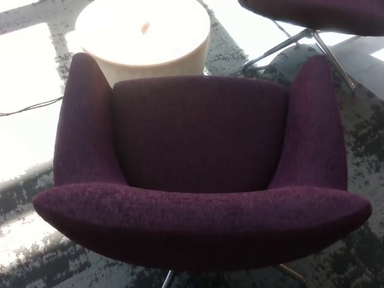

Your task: The robot stands in front of a sofa and uses its left hand to push the left side of the sofa

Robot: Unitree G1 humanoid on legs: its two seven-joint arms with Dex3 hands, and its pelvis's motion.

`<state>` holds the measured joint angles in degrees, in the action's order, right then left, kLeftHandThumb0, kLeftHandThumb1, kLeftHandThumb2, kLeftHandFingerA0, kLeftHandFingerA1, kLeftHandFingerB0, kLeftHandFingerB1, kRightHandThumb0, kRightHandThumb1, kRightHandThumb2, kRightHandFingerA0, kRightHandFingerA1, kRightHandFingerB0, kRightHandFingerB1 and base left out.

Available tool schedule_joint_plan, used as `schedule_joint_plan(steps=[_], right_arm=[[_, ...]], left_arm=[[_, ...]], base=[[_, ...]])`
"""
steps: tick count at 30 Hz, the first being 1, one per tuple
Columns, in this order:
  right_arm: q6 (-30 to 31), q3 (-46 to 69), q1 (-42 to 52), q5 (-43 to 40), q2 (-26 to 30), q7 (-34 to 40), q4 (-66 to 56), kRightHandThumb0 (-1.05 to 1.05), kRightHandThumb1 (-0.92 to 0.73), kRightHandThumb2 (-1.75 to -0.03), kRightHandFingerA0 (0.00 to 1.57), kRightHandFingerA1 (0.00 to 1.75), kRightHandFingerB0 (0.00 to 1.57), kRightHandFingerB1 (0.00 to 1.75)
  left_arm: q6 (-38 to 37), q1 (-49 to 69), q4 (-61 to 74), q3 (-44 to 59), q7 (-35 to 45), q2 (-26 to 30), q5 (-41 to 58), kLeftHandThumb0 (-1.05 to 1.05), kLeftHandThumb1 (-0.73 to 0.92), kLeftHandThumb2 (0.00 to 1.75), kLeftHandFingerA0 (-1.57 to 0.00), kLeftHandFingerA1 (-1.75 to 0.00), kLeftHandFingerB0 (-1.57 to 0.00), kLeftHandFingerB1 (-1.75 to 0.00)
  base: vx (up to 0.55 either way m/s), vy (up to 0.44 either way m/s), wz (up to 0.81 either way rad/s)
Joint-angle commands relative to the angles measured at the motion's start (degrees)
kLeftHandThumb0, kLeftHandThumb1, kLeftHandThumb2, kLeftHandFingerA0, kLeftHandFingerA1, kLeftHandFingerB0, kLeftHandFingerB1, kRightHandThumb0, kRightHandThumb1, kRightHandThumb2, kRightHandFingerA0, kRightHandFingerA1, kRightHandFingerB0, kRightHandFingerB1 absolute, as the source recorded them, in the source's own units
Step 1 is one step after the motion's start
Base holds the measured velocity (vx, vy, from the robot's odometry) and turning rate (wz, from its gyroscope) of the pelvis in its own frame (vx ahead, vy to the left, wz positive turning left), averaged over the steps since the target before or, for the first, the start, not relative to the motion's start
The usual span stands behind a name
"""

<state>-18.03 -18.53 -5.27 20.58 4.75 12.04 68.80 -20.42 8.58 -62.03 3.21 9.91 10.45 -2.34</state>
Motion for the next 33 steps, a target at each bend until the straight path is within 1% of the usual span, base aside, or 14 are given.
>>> schedule_joint_plan(steps=[1,6,8,9,11,13,18,19,21,26,27,29,30,33], right_arm=[[-10.9,-2.5,-1.7,4.3,0.7,8.4,4.0,-1.05,-0.87,-0.91,0.56,1.41,0.37,1.34],[-11.5,-2.6,-2.7,4.0,0.3,9.2,5.0,-1.05,-0.86,-0.90,0.59,1.37,0.41,1.27],[-11.7,-2.6,-2.7,4.1,0.3,9.5,5.5,-0.94,-0.57,-1.38,0.98,1.35,0.12,0.86],[-11.8,-2.7,-2.7,4.2,0.3,9.6,5.6,-1.05,-0.88,-0.89,0.59,1.37,0.40,1.27],[-12.0,-2.8,-2.8,4.4,0.3,9.9,5.9,-0.95,-0.58,-1.39,0.94,1.32,0.08,0.84],[-12.0,-2.7,-2.8,4.4,0.2,9.8,6.1,-1.05,-0.88,-0.89,0.60,1.37,0.41,1.26],[-12.4,-2.3,-3.0,4.6,0.0,10.2,6.5,-1.05,-0.90,-0.86,0.64,1.35,0.46,1.22],[-12.8,-1.9,-2.9,4.2,-0.1,9.9,6.5,-0.98,-0.54,-1.37,1.02,1.37,0.16,0.88],[-12.9,-2.0,-2.7,4.5,0.1,10.1,6.7,-1.05,-0.89,-0.85,0.65,1.36,0.45,1.21],[-12.8,-1.9,-2.7,4.8,0.1,10.3,6.7,-1.05,-0.89,-0.87,0.66,1.39,0.45,1.25],[-12.5,-1.9,-2.7,4.7,0.0,9.9,6.7,-1.00,-0.57,-1.39,0.95,1.33,0.07,0.84],[-12.2,-1.9,-2.7,4.9,-0.2,10.1,6.8,-1.05,-0.89,-0.88,0.62,1.35,0.42,1.25],[-12.2,-1.9,-2.9,4.9,-0.2,10.2,6.8,-0.94,-0.53,-1.36,1.03,1.36,0.17,0.88],[-12.8,-2.2,-2.9,5.5,-0.2,11.1,6.7,-0.95,-0.56,-1.38,1.05,1.39,0.17,0.90]], left_arm=[[-9.3,-1.8,-2.6,6.8,12.0,-0.5,9.0,-0.83,0.92,0.71,-0.10,-0.27,-0.08,-0.24],[-7.8,-5.6,-0.7,12.0,14.6,0.8,12.0,-0.83,0.85,1.17,-0.08,-0.27,-0.07,-0.25],[-7.3,-8.7,-0.5,15.3,16.7,2.4,14.5,-0.86,0.85,1.17,-0.06,-0.24,-0.05,-0.16],[-6.9,-9.7,-0.6,16.0,16.7,3.2,14.3,-0.93,0.86,1.18,-0.08,-0.22,-0.07,-0.12],[-7.7,-11.5,-0.6,17.7,16.2,4.4,14.4,-0.94,0.84,1.18,-0.07,-0.27,-0.06,-0.14],[-6.2,-14.0,-0.7,19.9,16.9,5.9,16.0,-0.95,0.83,1.17,-0.08,-0.25,-0.08,-0.15],[-2.0,-21.7,-1.5,21.5,15.5,11.7,15.2,-0.89,0.89,1.20,-0.06,-0.23,-0.06,-0.15],[-2.1,-22.7,-2.1,21.0,15.8,12.6,14.5,-0.93,0.91,1.22,-0.04,-0.20,-0.03,-0.12],[-2.8,-23.9,-3.1,20.2,16.8,13.6,13.7,-0.89,0.89,1.21,0.00,-0.17,0.00,-0.14],[-0.6,-27.5,-5.0,16.4,17.4,15.7,11.2,-0.88,0.91,1.24,0.00,-0.14,0.00,-0.12],[0.5,-28.9,-5.6,14.7,16.4,15.7,9.7,-0.88,0.89,1.24,0.00,-0.15,0.00,-0.13],[0.8,-29.5,-5.9,13.1,15.7,15.7,8.8,-0.93,0.90,1.25,0.00,-0.12,0.00,-0.09],[1.1,-29.9,-6.1,12.5,15.4,15.6,8.6,-0.93,0.89,1.24,0.00,-0.12,0.00,-0.09],[1.7,-31.3,-6.6,9.7,13.5,14.9,6.9,-0.91,0.87,1.23,0.00,-0.16,0.00,-0.11]], base=[[0.00,0.000,0.00],[0.00,0.000,0.00],[0.00,0.000,0.00],[0.00,0.000,0.00],[0.00,0.000,0.00],[0.00,0.000,0.00],[0.00,0.000,0.00],[0.00,0.000,0.00],[0.00,0.000,0.00],[0.00,0.000,0.00],[0.00,0.000,0.00],[0.00,0.000,0.00],[0.00,0.000,0.00],[0.00,0.000,0.00]])
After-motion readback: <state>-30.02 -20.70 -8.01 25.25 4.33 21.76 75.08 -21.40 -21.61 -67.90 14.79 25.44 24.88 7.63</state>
